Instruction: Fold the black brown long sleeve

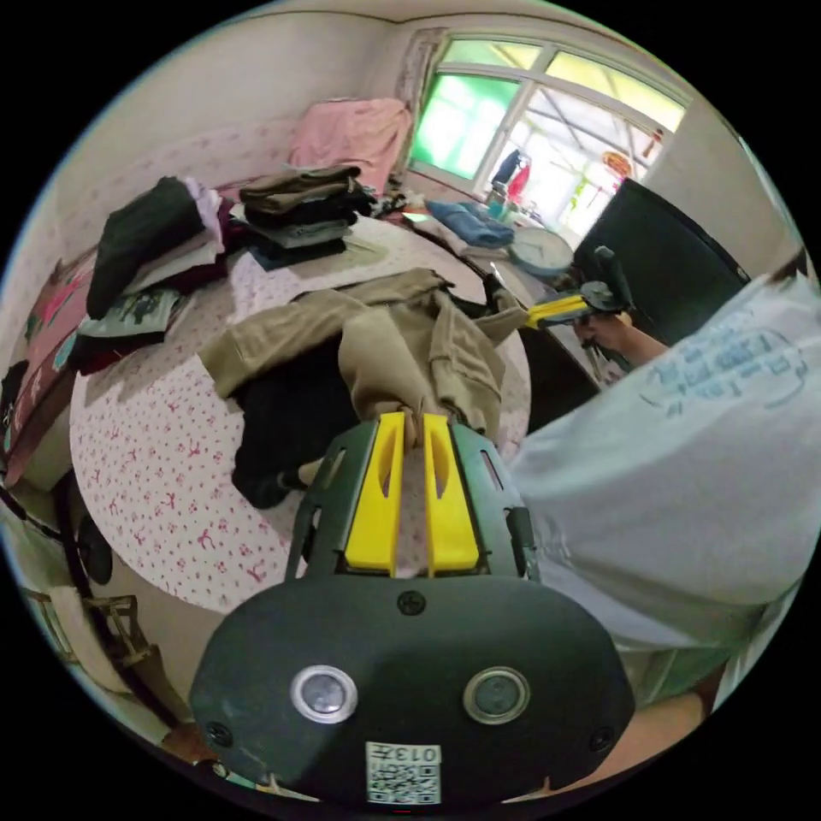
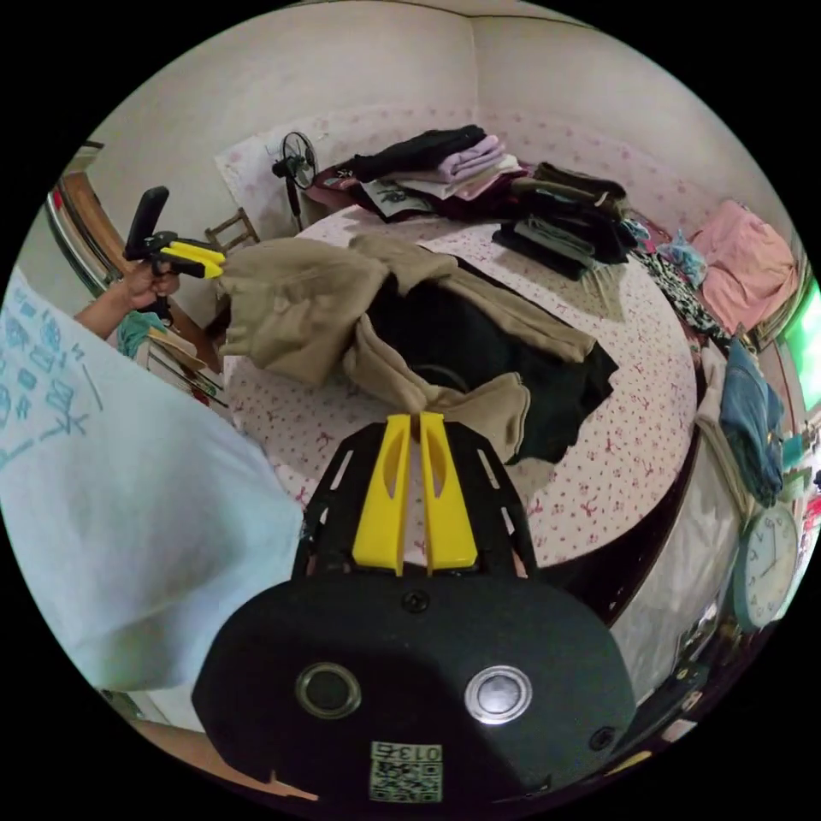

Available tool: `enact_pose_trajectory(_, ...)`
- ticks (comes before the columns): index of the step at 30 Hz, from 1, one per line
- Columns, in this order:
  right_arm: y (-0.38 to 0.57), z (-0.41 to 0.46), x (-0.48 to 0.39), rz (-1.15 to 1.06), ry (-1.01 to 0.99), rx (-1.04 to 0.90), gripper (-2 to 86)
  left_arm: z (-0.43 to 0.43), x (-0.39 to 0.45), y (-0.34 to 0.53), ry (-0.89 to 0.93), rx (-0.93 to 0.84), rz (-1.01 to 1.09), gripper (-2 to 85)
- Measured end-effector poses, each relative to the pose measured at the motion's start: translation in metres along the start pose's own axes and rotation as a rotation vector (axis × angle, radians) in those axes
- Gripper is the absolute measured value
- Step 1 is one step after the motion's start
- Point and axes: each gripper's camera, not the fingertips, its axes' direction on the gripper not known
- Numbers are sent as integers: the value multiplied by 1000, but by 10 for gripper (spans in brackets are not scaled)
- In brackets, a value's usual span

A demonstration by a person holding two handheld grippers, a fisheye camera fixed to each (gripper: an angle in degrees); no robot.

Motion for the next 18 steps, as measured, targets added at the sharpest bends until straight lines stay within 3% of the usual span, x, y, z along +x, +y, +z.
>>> enact_pose_trajectory(3, 39, 34, -3, 109, -16, -130, 6, 48, -10, 38, 32, -235, -137, 28)
enact_pose_trajectory(5, 67, 82, 0, 214, 13, -427, 5, 79, -13, 62, 71, -359, -196, 27)
enact_pose_trajectory(6, 73, 86, -2, 219, 27, -455, 5, 87, -9, 72, 83, -377, -207, 24)
enact_pose_trajectory(10, 89, 50, 4, 369, 66, -278, 20, 48, -14, 80, 140, -165, -221, 15)
enact_pose_trajectory(13, 84, 35, 11, 394, 135, -175, 58, 5, -38, 78, -11, 51, -338, 42)
enact_pose_trajectory(15, 79, 40, 20, 418, 181, -178, 82, 0, -54, 72, -99, 79, -448, 65)
enact_pose_trajectory(18, 77, 48, 45, 536, 186, -137, 101, 30, -68, 59, -203, -33, -546, 75)
